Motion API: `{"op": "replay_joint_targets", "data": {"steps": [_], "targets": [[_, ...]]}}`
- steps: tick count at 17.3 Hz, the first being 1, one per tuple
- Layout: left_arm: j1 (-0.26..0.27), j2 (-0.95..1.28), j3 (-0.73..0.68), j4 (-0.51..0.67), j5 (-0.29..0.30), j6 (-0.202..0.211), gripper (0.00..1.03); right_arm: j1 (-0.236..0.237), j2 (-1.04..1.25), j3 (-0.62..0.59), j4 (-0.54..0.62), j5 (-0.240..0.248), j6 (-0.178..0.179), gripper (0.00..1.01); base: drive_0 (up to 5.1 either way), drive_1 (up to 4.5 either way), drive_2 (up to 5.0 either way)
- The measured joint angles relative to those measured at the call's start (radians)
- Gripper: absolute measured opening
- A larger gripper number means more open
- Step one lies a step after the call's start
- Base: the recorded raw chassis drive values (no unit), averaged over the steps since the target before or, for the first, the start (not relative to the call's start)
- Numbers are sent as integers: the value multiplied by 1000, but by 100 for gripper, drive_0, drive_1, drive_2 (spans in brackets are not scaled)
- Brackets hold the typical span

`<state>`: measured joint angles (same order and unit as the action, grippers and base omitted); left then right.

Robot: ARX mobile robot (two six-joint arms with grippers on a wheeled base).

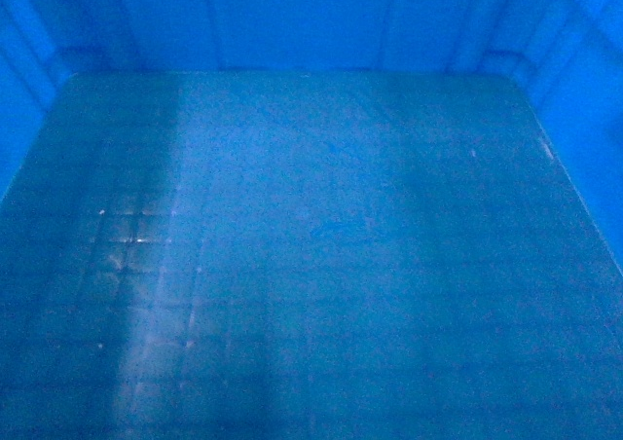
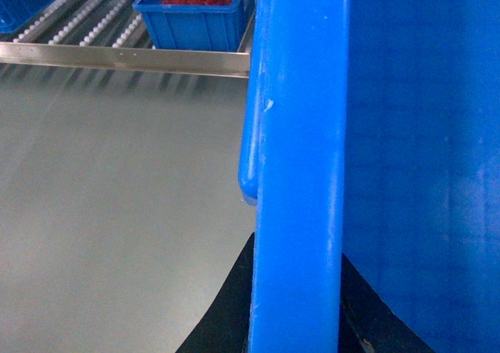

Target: Place box next to blue box on left shelf

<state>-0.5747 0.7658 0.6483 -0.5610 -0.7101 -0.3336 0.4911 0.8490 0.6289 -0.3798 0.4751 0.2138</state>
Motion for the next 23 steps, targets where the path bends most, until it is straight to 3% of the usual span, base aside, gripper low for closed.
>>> {"op": "replay_joint_targets", "data": {"steps": [23], "targets": [[0, -1, 0, -1, -2, 0, 13, 0, -2, 0, 0, 1, -1, 13, -4, 403, -412]]}}
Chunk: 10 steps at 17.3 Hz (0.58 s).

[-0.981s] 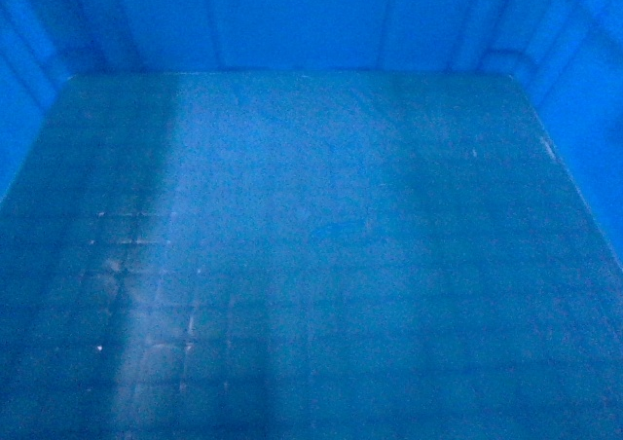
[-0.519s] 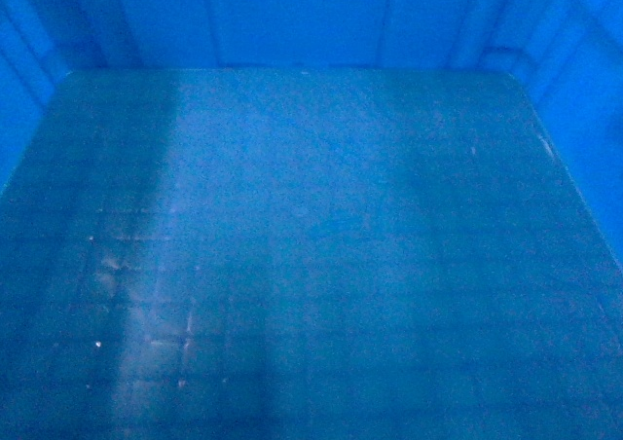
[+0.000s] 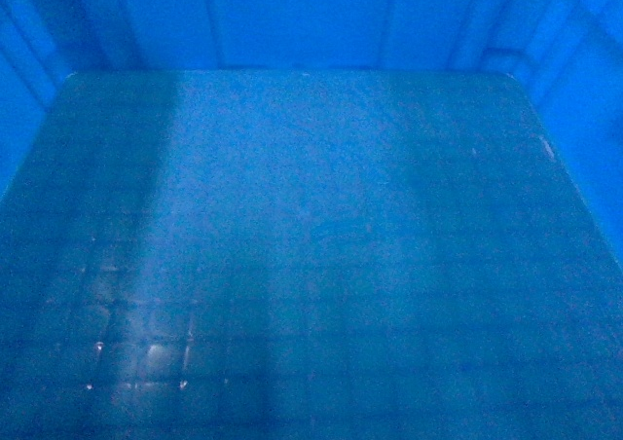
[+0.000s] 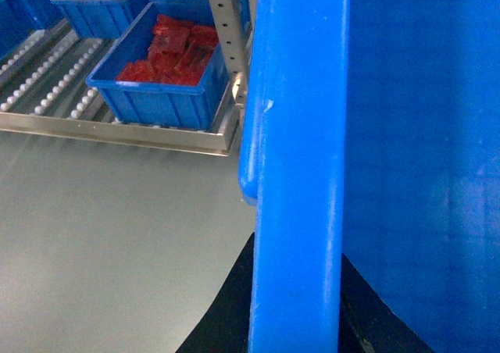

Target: Place box next to blue box on left shelf

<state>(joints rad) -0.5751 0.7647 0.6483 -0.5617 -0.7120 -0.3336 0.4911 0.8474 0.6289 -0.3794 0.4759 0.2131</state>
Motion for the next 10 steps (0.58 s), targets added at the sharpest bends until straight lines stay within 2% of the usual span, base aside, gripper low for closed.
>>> {"op": "replay_joint_targets", "data": {"steps": [2, 7, 10], "targets": [[0, 1, 0, 0, 1, 0, 13, 0, 0, 0, -3, 0, 0, 13, -1, 409, -411], [0, 4, 0, -4, 4, 0, 13, 0, 2, 0, -10, 0, 0, 13, 0, 0, 0], [0, 3, 0, 3, 3, -2, 13, 0, 2, 0, 2, 1, -1, 13, -481, 148, 345]]}}
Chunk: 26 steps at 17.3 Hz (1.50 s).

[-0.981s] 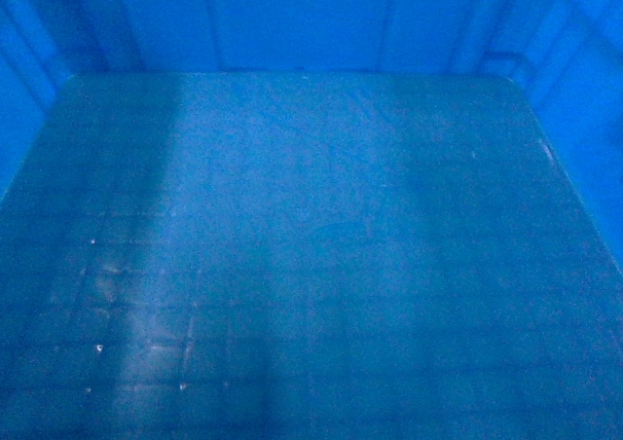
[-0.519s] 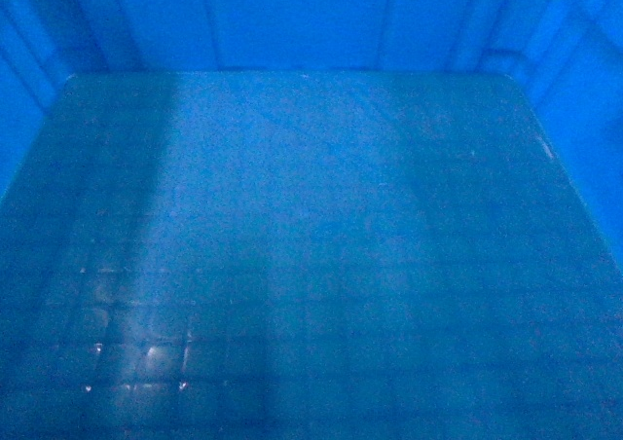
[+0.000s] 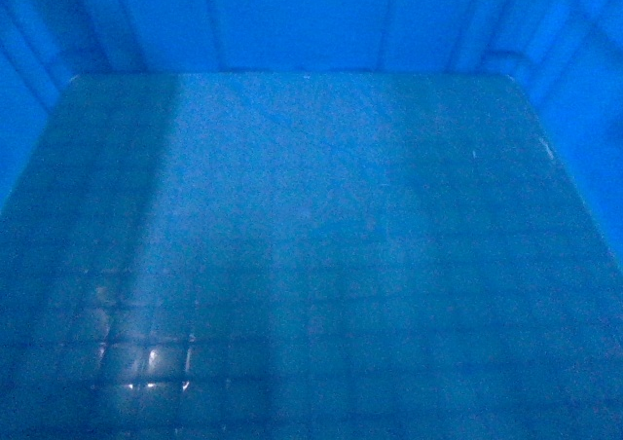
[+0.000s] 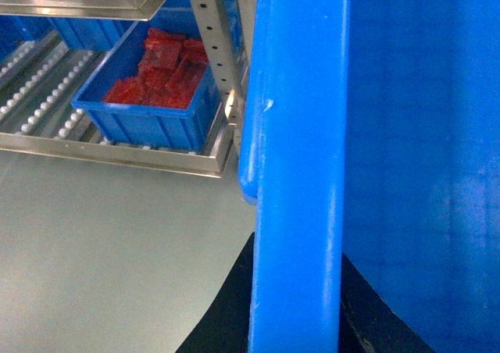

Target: Place box next to blue box on left shelf

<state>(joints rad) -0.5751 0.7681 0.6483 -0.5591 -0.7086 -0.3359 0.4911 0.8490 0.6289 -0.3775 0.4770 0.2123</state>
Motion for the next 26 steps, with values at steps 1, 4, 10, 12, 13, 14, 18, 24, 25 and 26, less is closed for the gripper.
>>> {"op": "replay_joint_targets", "data": {"steps": [1, 4, 10, 12, 13, 14, 18, 24, 25, 26], "targets": [[0, 0, 0, 2, 0, 0, 13, 0, 0, 0, 0, 0, 0, 13, -481, 145, 348], [0, 0, 0, 3, 0, 0, 13, 0, -1, 0, -1, 0, 0, 13, -481, 141, 348], [0, 0, 0, -2, 0, 0, 13, 0, 0, 0, -3, 0, 0, 13, -460, 148, 374], [0, 0, 0, -3, 0, 0, 13, 0, -1, 0, -4, 0, 0, 13, -494, 195, 286], [0, 0, 0, -2, -2, 0, 13, 0, -1, 0, -3, 0, 0, 13, -496, 240, 240], [0, 0, 0, -3, -2, 1, 13, 0, -1, 0, -4, 0, 0, 13, -486, 251, 251], [0, -1, 0, -4, -2, 1, 13, 0, 0, 0, -5, -1, 1, 13, -494, 243, 243], [0, -3, 0, -3, -2, 1, 13, 0, -1, 0, -3, -1, 0, 13, -499, 237, 237], [0, -2, 0, -3, -2, 1, 13, 0, -1, 0, -4, 0, 0, 13, -500, 237, 237], [0, -2, 0, -2, -2, 1, 13, 0, -1, 0, -3, 0, 0, 13, -500, 237, 237]]}}
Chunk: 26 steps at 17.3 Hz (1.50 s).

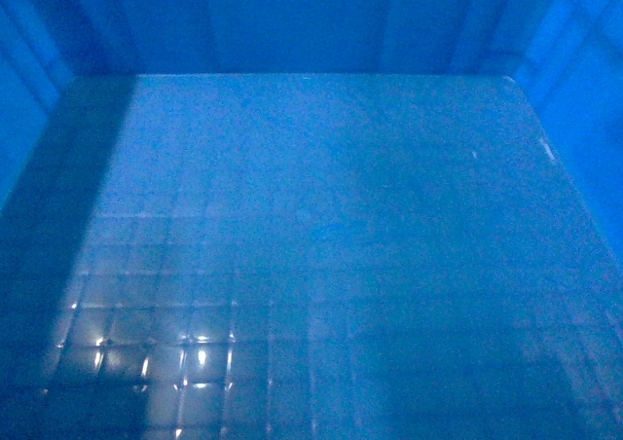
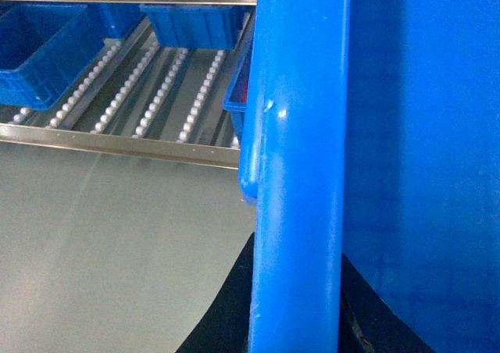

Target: Place box next to blue box on left shelf

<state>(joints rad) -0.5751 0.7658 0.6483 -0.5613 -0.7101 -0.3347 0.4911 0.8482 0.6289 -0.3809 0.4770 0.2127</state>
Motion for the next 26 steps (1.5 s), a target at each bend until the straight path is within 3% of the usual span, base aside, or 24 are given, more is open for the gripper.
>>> {"op": "replay_joint_targets", "data": {"steps": [26], "targets": [[0, 0, 0, 1, 0, 1, 13, 0, -2, 0, 0, 1, 0, 13, -502, 234, 234]]}}
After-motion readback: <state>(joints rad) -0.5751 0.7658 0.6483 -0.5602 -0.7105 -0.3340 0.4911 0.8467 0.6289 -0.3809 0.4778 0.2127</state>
